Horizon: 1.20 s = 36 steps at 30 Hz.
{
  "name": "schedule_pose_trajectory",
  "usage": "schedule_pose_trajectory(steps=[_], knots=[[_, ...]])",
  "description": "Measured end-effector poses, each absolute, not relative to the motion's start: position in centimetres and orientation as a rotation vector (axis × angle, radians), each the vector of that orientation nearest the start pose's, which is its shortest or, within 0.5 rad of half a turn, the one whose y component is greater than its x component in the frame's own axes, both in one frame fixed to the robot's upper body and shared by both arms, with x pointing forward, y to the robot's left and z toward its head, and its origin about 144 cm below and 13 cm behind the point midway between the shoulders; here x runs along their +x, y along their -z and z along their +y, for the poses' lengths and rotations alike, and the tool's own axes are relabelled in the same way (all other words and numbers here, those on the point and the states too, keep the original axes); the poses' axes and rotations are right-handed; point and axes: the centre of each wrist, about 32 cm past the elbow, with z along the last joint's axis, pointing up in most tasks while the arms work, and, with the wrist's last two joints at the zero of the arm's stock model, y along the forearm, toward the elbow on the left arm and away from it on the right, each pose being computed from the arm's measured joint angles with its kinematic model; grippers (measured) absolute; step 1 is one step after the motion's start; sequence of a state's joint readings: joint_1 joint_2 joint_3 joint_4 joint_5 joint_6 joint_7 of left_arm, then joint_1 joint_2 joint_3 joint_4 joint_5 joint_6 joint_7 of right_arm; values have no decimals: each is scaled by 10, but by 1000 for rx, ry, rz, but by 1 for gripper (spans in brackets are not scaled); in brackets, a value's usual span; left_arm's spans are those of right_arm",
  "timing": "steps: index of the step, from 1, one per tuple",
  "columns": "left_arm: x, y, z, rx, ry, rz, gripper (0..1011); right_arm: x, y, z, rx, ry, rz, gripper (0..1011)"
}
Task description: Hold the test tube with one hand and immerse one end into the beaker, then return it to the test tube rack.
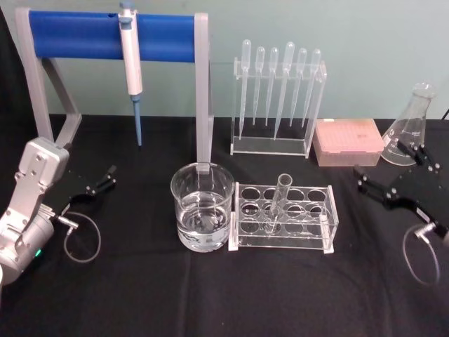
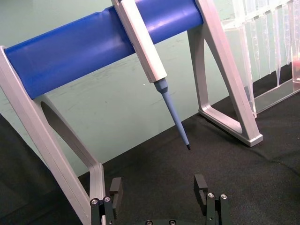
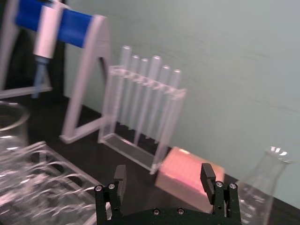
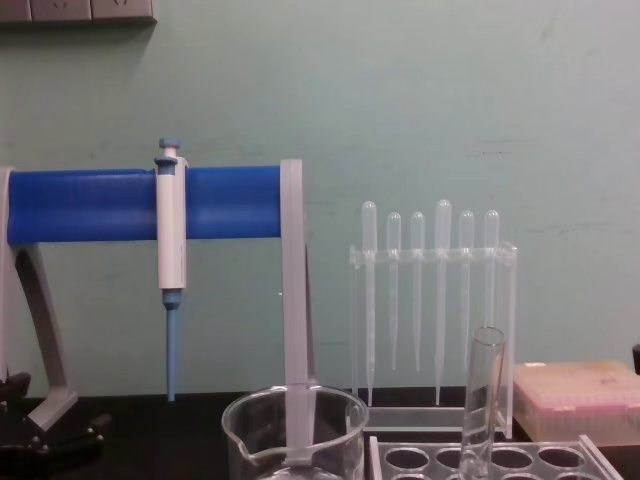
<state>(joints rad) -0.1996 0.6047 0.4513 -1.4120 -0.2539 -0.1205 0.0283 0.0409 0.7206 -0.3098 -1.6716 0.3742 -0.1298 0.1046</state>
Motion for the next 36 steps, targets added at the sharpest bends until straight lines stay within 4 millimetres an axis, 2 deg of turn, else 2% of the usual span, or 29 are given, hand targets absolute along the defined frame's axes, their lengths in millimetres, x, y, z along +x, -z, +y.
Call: schedule_pose_trajectory(steps=[10, 17, 26, 36], knots=[[489, -1140, 310, 304, -1248, -285, 1000, 424, -1191, -345, -178, 859, -279, 1002], [489, -1140, 310, 304, -1248, -285, 1000, 417, -1188, -342, -191, 720, -259, 1002], [489, -1140, 310, 304, -1248, -285, 1000, 426, -1190, -321, -175, 648, -259, 1002], [489, -1140, 310, 305, -1248, -285, 1000, 454, -1195, -296, -167, 609, -236, 1002]])
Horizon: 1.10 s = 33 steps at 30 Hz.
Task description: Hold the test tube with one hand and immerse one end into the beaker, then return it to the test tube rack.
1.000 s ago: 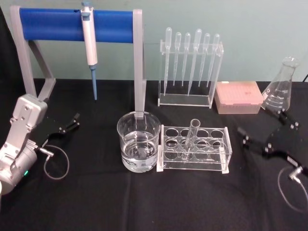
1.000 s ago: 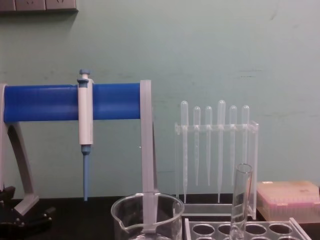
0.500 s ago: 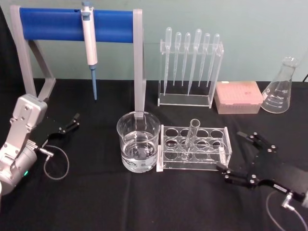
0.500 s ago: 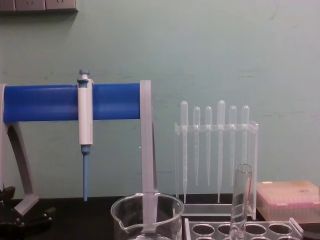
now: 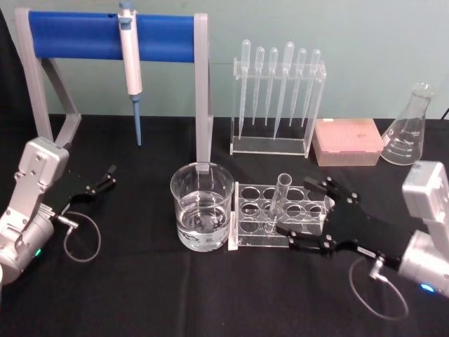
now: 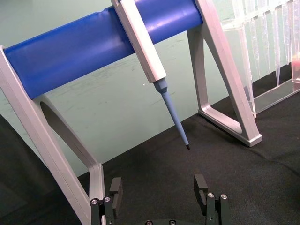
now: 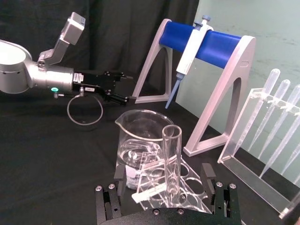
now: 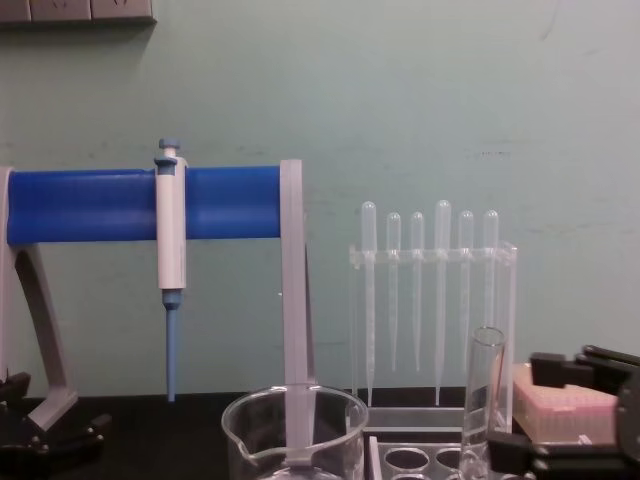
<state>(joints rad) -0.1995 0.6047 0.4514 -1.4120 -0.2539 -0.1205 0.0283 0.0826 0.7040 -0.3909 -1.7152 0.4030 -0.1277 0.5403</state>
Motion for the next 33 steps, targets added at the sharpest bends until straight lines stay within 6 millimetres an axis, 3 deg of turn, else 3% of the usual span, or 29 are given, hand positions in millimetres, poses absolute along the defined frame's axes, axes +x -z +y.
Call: schedule_pose_trajectory(steps=[17, 33], knots=[[489, -1140, 310, 304, -1248, -285, 1000, 484, -1193, -277, -143, 620, -170, 1002], [489, -1140, 310, 305, -1248, -285, 1000, 485, -1192, -271, -145, 612, -169, 1002]])
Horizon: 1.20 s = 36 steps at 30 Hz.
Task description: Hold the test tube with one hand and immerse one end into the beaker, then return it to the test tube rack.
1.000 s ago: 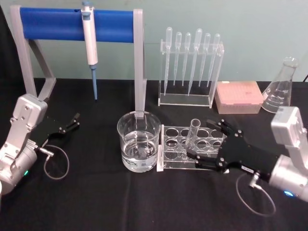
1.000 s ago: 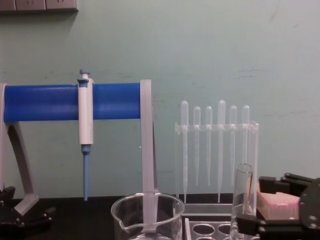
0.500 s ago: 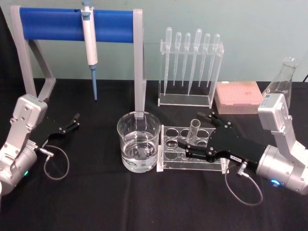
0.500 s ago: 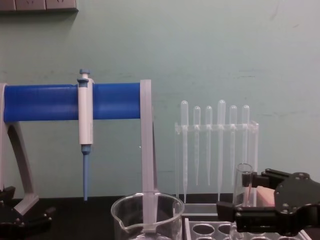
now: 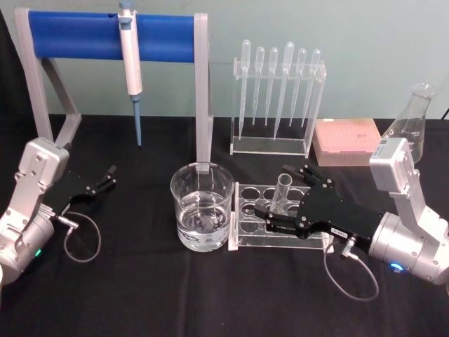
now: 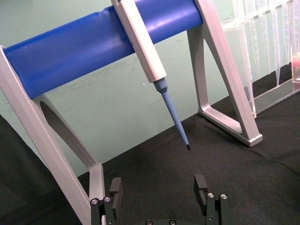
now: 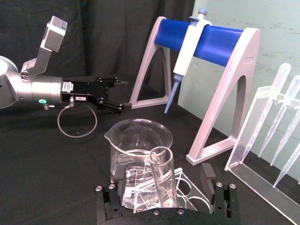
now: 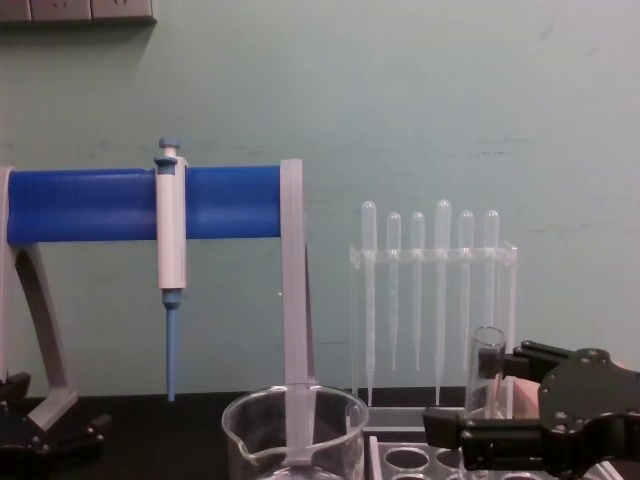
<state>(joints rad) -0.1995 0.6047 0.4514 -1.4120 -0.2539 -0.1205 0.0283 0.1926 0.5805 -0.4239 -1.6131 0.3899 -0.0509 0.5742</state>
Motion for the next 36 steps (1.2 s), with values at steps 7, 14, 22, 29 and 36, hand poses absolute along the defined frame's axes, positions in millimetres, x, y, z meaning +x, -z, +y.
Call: schedule_pose_trajectory(steps=[7, 14, 22, 29, 36], knots=[[489, -1140, 310, 305, -1248, -285, 1000, 485, -1192, -271, -144, 613, -169, 985], [489, -1140, 310, 305, -1248, -285, 1000, 485, -1192, -271, -144, 614, -169, 825], [489, -1140, 310, 304, -1248, -285, 1000, 485, -1192, -272, -143, 615, -169, 579], [489, -1140, 310, 304, -1248, -285, 1000, 485, -1192, -272, -143, 615, -169, 361], [489, -1140, 310, 305, -1248, -285, 1000, 485, -1192, -272, -142, 616, -170, 241]])
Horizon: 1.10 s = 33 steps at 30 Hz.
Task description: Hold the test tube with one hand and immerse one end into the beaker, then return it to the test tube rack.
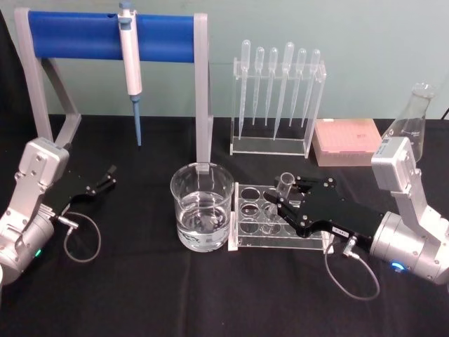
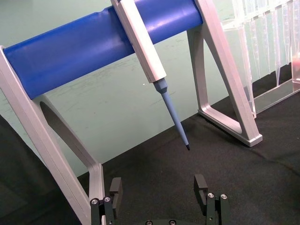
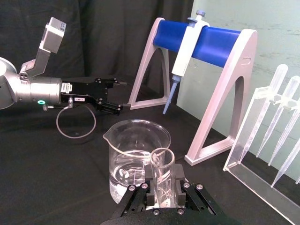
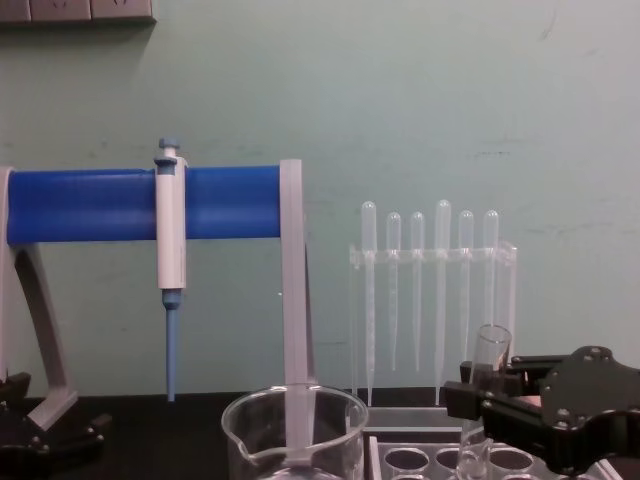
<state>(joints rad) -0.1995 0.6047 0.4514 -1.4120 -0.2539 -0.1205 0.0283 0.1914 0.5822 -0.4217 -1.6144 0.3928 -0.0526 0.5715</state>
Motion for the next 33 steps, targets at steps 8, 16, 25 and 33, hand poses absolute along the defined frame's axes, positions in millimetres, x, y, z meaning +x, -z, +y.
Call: schedule_pose_trajectory(steps=[8, 16, 25, 33], knots=[[489, -1140, 310, 304, -1248, -285, 1000, 485, -1192, -272, -142, 615, -170, 241], [489, -1140, 310, 304, -1248, -285, 1000, 492, -1203, -274, -146, 599, -159, 241], [489, -1140, 310, 304, -1248, -285, 1000, 504, -1239, -276, -145, 561, -105, 241], [489, -1140, 310, 305, -1248, -285, 1000, 512, -1272, -283, -156, 558, -60, 241]])
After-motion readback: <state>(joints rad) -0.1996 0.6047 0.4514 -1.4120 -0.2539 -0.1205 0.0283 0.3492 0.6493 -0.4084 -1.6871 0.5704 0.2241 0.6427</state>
